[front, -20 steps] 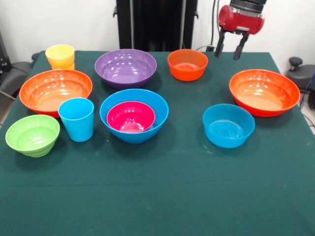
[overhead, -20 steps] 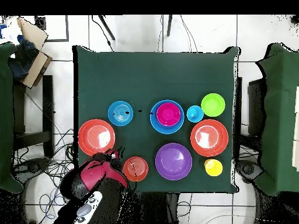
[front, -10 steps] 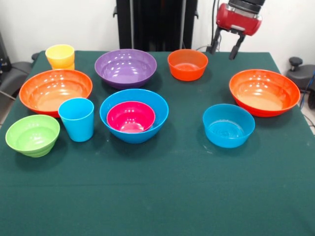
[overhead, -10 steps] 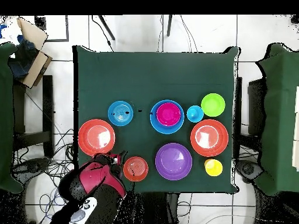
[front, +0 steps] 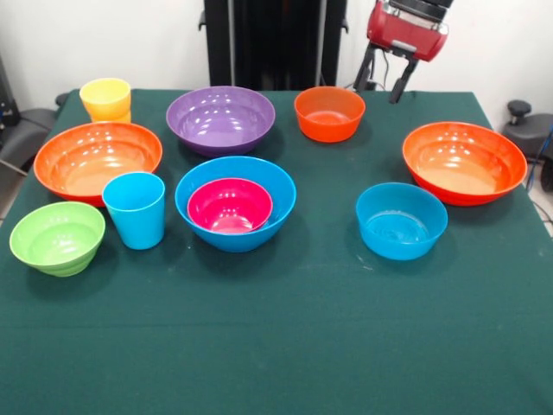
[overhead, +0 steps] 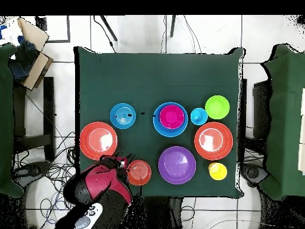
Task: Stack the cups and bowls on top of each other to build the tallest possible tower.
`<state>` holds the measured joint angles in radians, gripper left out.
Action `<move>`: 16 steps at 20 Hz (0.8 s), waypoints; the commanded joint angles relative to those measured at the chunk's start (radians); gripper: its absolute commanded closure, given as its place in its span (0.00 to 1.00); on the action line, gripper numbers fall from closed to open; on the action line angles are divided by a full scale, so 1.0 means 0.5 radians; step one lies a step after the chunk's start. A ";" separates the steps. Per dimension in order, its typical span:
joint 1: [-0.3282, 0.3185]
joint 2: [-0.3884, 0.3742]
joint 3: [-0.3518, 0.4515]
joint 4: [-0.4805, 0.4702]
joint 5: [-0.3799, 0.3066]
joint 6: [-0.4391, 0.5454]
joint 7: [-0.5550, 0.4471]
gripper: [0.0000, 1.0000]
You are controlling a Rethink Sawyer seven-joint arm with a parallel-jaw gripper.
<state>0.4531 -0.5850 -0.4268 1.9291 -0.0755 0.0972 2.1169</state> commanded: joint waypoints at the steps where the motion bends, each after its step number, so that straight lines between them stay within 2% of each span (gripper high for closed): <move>1: -0.058 -0.063 0.174 -0.077 0.039 0.174 0.192 0.00; 6: -0.048 -0.016 0.186 -0.136 0.066 0.170 0.210 0.00; 13: -0.018 0.257 0.155 -0.325 0.100 0.029 0.242 0.00; 16: 0.004 0.326 0.133 -0.361 0.122 -0.019 0.265 0.00</move>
<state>0.4510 -0.5334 -0.4312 1.8694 -0.0604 0.0970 2.1169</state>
